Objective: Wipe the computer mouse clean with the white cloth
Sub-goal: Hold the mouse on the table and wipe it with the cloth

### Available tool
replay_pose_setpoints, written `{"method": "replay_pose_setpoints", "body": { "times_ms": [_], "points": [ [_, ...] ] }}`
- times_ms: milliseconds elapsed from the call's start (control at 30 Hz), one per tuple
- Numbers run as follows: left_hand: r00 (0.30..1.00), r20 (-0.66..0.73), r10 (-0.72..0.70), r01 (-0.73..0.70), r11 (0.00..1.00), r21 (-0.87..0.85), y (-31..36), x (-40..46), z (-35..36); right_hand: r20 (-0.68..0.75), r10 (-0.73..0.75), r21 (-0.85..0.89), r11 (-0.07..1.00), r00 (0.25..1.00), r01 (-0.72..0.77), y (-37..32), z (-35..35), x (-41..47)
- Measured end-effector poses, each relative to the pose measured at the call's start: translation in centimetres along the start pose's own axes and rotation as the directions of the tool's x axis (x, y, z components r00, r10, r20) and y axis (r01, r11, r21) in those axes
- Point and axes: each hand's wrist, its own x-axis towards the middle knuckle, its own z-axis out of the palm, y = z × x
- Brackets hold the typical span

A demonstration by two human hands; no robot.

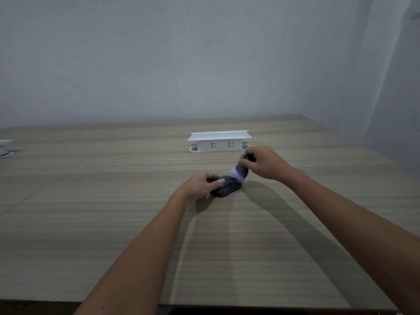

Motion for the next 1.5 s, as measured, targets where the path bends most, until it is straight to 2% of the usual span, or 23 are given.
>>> {"method": "replay_pose_setpoints", "body": {
  "times_ms": [67, 167, 233, 300, 367, 433, 500, 567, 633, 700, 767, 833, 900, 933, 1033, 1067, 1200, 1333, 1500],
  "points": [
    [1.0, 0.022, -0.001, 0.001, 1.0, 0.001, -0.3, 0.1, -0.2, 0.034, -0.006, 0.037, 0.999, 0.999, 0.004, -0.3, 0.0, 0.4],
    [0.999, 0.038, 0.007, -0.007, 1.0, 0.006, -0.4, 0.1, -0.3, 0.134, 0.027, -0.135, 0.991, 0.991, -0.009, 0.4, -0.1, 0.9],
    [0.999, 0.051, 0.016, -0.017, 1.0, 0.004, -0.3, 0.2, -0.5, 0.102, 0.018, -0.13, 0.992, 0.995, -0.005, 0.4, -0.4, 1.2],
    [0.997, 0.068, 0.023, -0.023, 1.0, 0.001, -0.4, 0.4, -0.6, 0.057, 0.002, -0.009, 1.0, 0.998, -0.001, -0.2, -0.5, 1.3],
    [0.996, 0.084, 0.026, -0.025, 1.0, -0.01, -0.5, 0.5, -0.7, 0.088, 0.022, 0.045, 0.999, 0.996, -0.026, -0.3, -0.5, 1.4],
    [0.995, 0.091, 0.031, -0.031, 1.0, -0.001, -0.5, 0.6, -0.8, 0.132, 0.053, -0.053, 0.998, 0.99, -0.046, 0.2, -0.3, 1.5],
    [0.994, 0.102, 0.045, -0.046, 0.999, 0.006, -0.5, 0.7, -0.9, 0.083, 0.068, -0.102, 0.993, 0.994, -0.06, 0.3, -0.5, 1.7],
    [0.991, 0.121, 0.056, -0.055, 0.998, -0.006, -0.4, 0.7, -1.0, 0.048, 0.069, 0.029, 0.997, 0.996, -0.071, 0.0, -0.6, 1.7],
    [0.988, 0.143, 0.064, -0.06, 0.998, -0.034, -0.4, 0.6, -1.0, 0.1, 0.08, 0.121, 0.988, 0.992, -0.092, -0.3, -0.5, 1.6],
    [0.99, 0.131, 0.055, -0.051, 0.998, -0.035, -0.3, 0.6, -1.0, 0.144, 0.094, 0.052, 0.993, 0.985, -0.103, 0.2, -0.3, 1.5],
    [0.992, 0.118, 0.051, -0.05, 0.999, -0.011, -0.2, 0.5, -1.0, 0.095, 0.097, -0.054, 0.994, 0.991, -0.092, 0.4, -0.7, 1.3],
    [0.992, 0.117, 0.044, -0.046, 0.999, 0.007, -0.3, 0.6, -1.0, 0.072, 0.084, 0.028, 0.996, 0.994, -0.086, 0.3, -1.0, 1.1],
    [0.993, 0.115, 0.029, -0.03, 1.0, 0.005, -0.3, 0.5, -1.0, 0.131, 0.078, 0.124, 0.988, 0.988, -0.095, 0.0, -0.9, 0.7],
    [0.994, 0.109, 0.022, -0.023, 1.0, 0.01, -0.4, 0.5, -1.0, 0.151, 0.087, 0.107, 0.989, 0.985, -0.104, 0.1, -0.8, 0.5],
    [0.996, 0.084, 0.007, -0.01, 0.999, 0.039, -0.3, 0.3, -0.9, 0.104, 0.107, -0.096, 0.991, 0.989, -0.097, 0.8, -1.0, 0.0],
    [0.997, 0.074, 0.004, -0.007, 0.999, 0.046, -0.3, 0.2, -0.8, 0.077, 0.109, -0.098, 0.99, 0.991, -0.101, 0.9, -1.1, -0.1],
    [1.0, 0.031, 0.001, -0.002, 0.999, 0.043, 0.2, -0.6, -0.3, 0.083, 0.117, 0.113, 0.986, 0.99, -0.126, 0.4, -0.9, -1.3],
    [0.999, -0.007, -0.05, 0.05, 0.995, 0.086, 1.6, -1.6, 0.3, 0.002, 0.19, 0.054, 0.98, 0.982, -0.19, 1.0, -0.3, -1.9],
    [0.986, -0.07, -0.148, 0.152, 0.987, 0.046, 2.7, -2.4, 0.7, -0.009, 0.256, 0.16, 0.955, 0.967, -0.252, 0.2, -0.1, -2.9]
  ]
}}
